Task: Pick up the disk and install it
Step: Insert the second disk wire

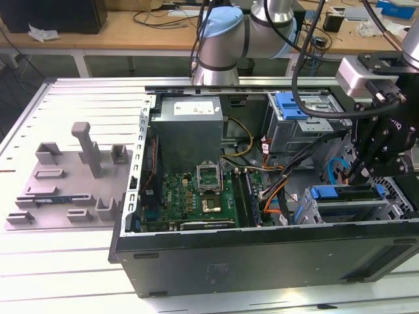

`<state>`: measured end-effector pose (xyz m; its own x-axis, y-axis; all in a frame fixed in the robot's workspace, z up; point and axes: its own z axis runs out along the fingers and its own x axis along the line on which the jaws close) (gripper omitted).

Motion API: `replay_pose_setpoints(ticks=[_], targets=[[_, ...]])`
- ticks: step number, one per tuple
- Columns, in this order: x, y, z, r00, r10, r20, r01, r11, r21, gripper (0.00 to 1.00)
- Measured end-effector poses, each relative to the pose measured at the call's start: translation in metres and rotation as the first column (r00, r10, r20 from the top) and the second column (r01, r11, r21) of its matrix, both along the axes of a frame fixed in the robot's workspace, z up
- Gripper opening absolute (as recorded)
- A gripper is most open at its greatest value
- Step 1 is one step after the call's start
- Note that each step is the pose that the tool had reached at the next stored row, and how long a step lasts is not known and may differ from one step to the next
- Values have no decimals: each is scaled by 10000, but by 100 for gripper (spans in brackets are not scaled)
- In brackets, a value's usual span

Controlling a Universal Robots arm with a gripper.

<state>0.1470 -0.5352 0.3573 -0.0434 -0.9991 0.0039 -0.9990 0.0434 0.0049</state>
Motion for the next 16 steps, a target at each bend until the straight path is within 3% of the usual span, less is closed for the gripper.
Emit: replay_pose_setpoints(ticks=[16], targets=[[7,0,-70,10000,1,0,-1,10000,-1,16]])
